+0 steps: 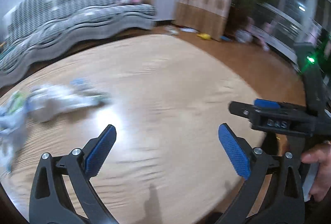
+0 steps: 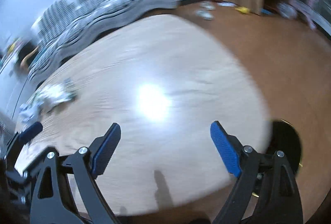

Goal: Collect trash
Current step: 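Grasp crumpled blue-white printed bag with left tool while right tool grasps white tissue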

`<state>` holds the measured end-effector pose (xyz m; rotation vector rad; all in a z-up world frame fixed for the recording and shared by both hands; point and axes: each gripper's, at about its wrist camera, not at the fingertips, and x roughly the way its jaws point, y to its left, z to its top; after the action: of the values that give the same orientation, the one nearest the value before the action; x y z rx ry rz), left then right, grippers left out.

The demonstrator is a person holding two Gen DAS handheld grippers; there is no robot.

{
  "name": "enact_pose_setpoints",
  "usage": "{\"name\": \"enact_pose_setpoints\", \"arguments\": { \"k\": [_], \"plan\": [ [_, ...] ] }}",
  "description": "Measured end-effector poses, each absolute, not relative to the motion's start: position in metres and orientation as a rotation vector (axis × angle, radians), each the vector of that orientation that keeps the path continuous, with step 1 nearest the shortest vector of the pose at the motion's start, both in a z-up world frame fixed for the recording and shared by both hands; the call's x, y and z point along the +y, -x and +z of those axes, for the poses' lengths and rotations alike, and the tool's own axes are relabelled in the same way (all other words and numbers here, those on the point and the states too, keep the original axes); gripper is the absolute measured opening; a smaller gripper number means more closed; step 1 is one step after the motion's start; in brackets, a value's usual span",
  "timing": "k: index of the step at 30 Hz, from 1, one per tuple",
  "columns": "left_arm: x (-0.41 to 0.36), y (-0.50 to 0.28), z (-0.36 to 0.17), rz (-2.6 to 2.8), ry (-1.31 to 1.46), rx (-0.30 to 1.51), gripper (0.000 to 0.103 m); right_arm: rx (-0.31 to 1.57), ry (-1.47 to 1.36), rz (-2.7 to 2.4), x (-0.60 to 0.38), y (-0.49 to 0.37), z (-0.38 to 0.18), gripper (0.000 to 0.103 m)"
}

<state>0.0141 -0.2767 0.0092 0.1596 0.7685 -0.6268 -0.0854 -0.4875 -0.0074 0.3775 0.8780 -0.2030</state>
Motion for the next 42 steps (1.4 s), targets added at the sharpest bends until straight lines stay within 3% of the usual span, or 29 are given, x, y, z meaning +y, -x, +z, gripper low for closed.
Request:
{"name": "enact_pose_setpoints", "arguments": {
  "k": [11,18,20,21,22,27,36,38,42],
  "plan": [
    [-0.057,-0.095,0.000,-0.155,0.020,0.797,0.096,0.900,-0.232,0.059,-0.311,-0.010,0.007,0.085],
    [-0.022,-0.156,-0.002,-0.101,0.156,0.807,0.096,0.931,-0.185,0.071,-0.270,-0.046,-0.009,0.085],
    [-0.021,-0.164,-0.008,-0.091,0.165,0.832,0.088,0.928,-0.176,0.070,-0.268,-0.053,-0.011,0.085],
    [-0.020,-0.167,-0.011,-0.087,0.170,0.837,0.062,0.927,-0.170,0.066,-0.268,-0.056,-0.012,0.085],
    [-0.019,-0.167,-0.013,-0.085,0.169,0.853,0.049,0.923,-0.166,0.065,-0.269,-0.060,-0.013,0.085],
    [-0.013,-0.152,0.006,-0.093,0.202,0.826,0.042,0.901,-0.181,0.080,-0.272,-0.084,-0.012,0.080],
    [-0.001,-0.125,0.030,-0.128,0.202,0.768,0.042,0.893,-0.131,0.083,-0.256,-0.112,-0.022,0.050],
    [-0.003,-0.125,0.028,-0.133,0.188,0.774,0.042,0.914,-0.110,0.090,-0.250,-0.116,-0.026,0.016],
    [-0.010,-0.121,0.025,-0.150,0.162,0.778,0.042,0.867,-0.122,0.094,-0.250,-0.104,-0.013,0.010]
  ]
}}
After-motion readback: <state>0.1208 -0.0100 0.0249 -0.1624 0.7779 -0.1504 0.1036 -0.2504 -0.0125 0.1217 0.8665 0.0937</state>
